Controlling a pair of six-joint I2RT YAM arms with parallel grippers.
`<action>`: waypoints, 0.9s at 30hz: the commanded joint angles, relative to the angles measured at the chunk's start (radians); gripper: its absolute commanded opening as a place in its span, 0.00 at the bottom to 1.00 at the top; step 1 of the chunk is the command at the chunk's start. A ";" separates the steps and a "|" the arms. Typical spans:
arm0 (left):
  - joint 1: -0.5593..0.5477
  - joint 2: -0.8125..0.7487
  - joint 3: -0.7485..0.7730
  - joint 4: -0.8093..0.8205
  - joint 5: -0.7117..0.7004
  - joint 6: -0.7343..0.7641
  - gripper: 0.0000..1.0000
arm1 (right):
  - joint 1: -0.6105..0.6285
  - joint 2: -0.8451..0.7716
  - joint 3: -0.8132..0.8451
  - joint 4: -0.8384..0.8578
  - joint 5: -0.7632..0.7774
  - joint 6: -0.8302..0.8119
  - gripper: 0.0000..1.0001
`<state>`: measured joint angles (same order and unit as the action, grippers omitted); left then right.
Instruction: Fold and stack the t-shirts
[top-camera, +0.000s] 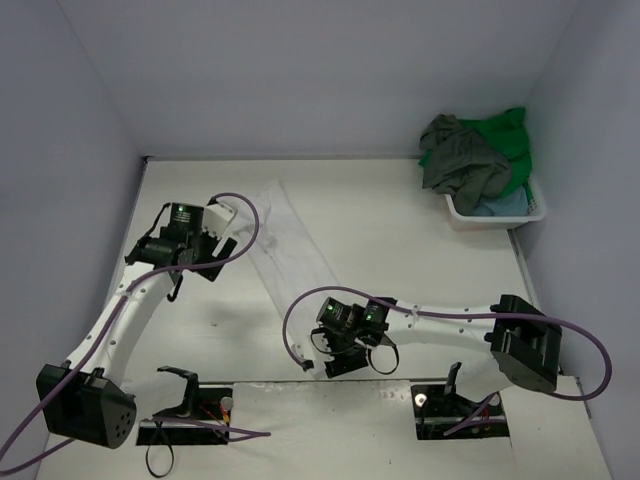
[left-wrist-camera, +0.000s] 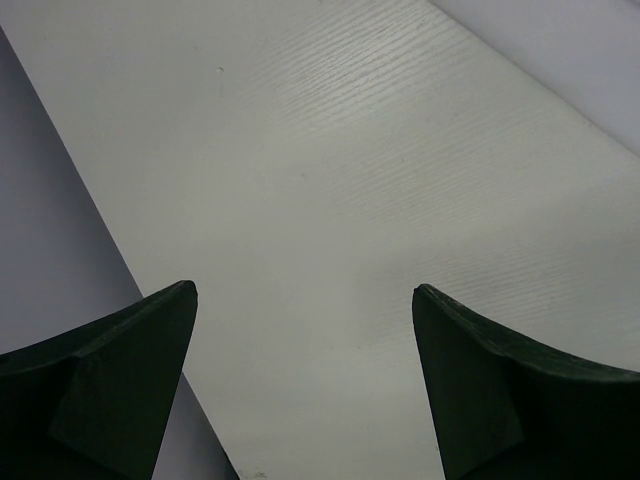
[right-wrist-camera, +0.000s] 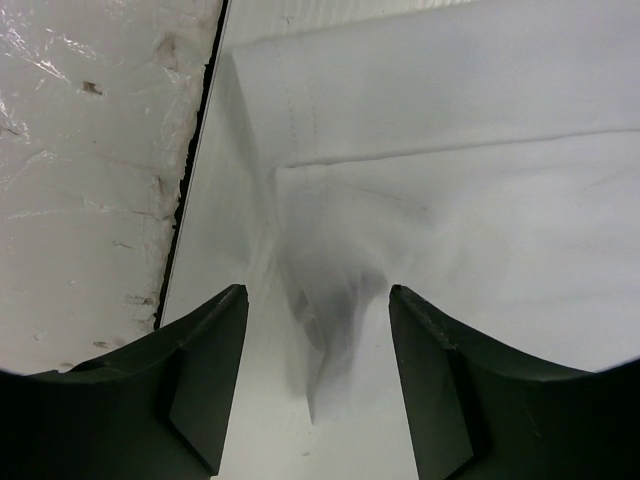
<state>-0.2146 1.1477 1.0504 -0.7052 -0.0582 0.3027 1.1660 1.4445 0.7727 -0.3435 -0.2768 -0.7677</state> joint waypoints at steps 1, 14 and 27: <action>0.006 -0.026 0.014 0.030 0.003 -0.014 0.83 | 0.006 -0.038 0.046 0.014 0.016 0.007 0.56; 0.007 -0.016 -0.007 0.041 0.003 -0.014 0.83 | 0.003 0.070 0.034 0.100 0.007 -0.033 0.56; 0.007 -0.017 -0.023 0.047 0.017 -0.013 0.83 | 0.004 0.157 0.034 0.121 -0.015 -0.025 0.45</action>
<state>-0.2146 1.1481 1.0168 -0.6971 -0.0486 0.3016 1.1660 1.5600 0.8070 -0.2264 -0.2996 -0.7860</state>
